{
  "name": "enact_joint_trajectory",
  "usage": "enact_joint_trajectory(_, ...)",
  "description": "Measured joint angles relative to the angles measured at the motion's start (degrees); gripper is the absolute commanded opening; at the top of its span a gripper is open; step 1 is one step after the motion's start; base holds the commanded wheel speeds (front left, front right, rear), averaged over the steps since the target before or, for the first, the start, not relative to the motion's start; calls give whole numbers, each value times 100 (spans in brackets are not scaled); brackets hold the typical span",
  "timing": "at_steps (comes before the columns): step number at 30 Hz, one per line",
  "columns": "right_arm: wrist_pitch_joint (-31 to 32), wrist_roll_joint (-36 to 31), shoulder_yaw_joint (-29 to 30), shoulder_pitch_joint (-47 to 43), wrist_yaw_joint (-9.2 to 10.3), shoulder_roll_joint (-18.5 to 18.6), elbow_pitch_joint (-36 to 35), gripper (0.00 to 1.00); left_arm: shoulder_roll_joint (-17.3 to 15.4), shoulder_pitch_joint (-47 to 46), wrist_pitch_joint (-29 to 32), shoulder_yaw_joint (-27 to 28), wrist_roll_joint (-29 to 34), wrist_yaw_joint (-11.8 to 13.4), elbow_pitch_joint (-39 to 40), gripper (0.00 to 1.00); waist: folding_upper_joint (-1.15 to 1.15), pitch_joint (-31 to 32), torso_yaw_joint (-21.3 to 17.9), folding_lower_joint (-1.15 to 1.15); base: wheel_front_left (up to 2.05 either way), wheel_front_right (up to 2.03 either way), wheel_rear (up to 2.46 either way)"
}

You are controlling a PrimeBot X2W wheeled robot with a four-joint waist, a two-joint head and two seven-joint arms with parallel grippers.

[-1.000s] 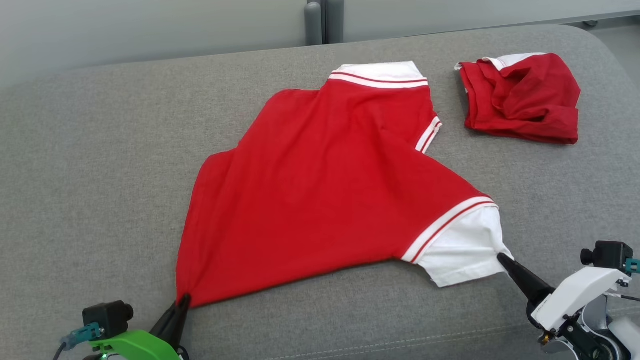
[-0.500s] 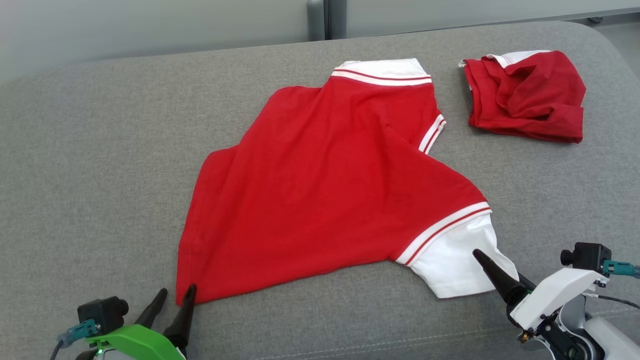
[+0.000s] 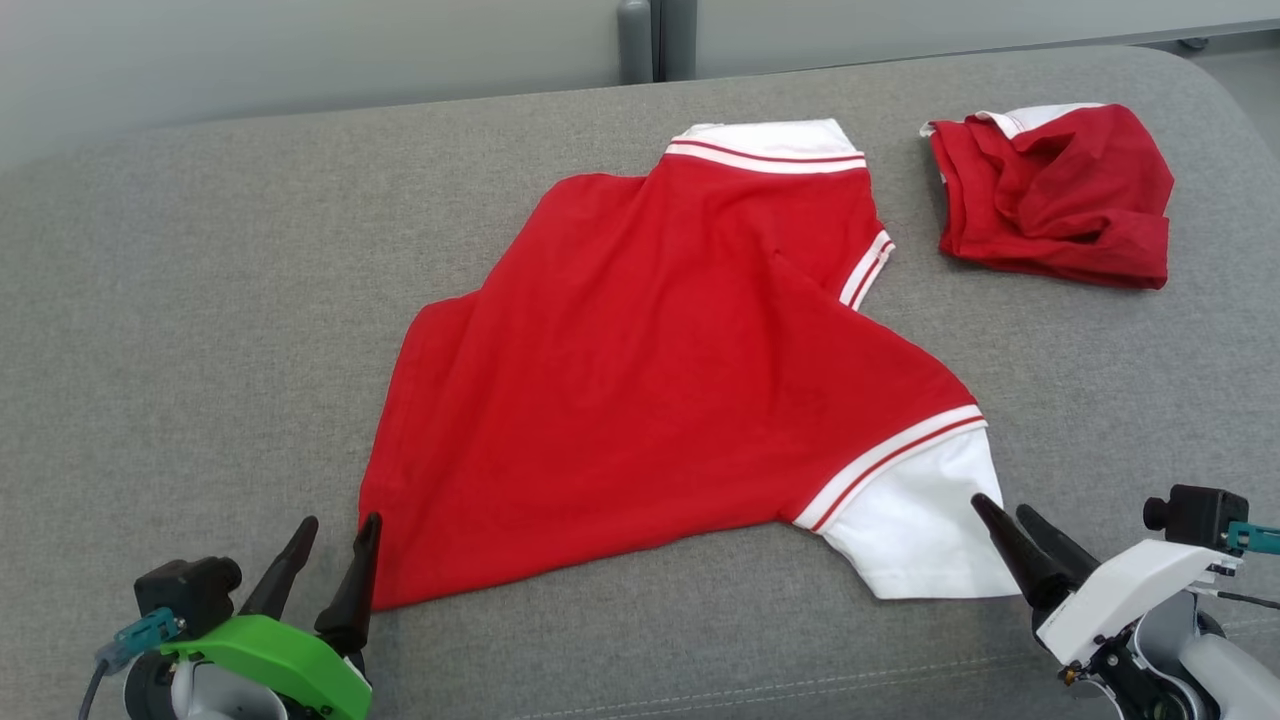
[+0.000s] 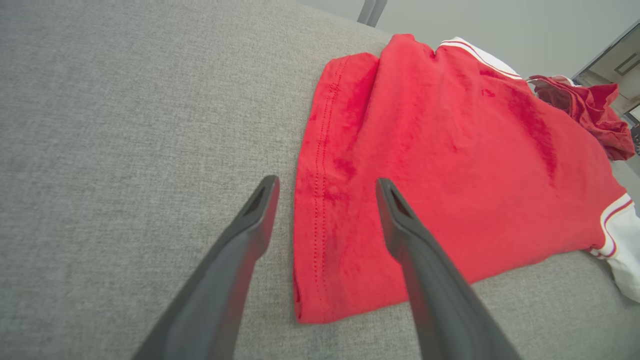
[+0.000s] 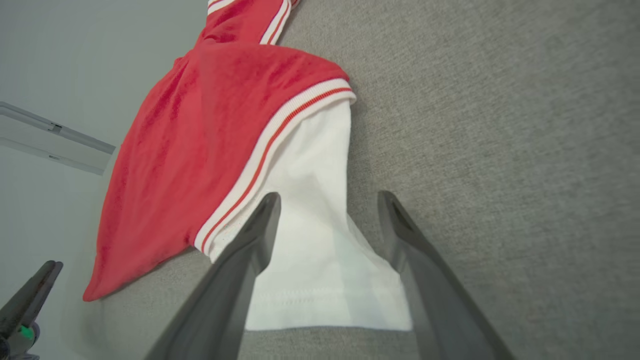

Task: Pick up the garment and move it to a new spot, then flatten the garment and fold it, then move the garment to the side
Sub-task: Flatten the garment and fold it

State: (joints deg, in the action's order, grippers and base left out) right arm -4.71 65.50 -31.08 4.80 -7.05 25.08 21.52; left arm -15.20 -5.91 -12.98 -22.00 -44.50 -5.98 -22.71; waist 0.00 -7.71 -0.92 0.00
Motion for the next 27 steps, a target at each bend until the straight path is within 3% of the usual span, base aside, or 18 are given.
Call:
enact_joint_trajectory(7, -132, -322, -212, 13, 0, 12, 104, 100, -23, 13, -16, -135, 237, 103, -181, 100, 0, -53, -3, 0, 0, 0, 0)
enact_joint_trajectory(27, -287, -1112, -720, 394, 1, -52, 505, 100, 132, 34, 396, -390, 183, 147, -491, 100, 0, -119, -19, 0, 0, 0, 0)
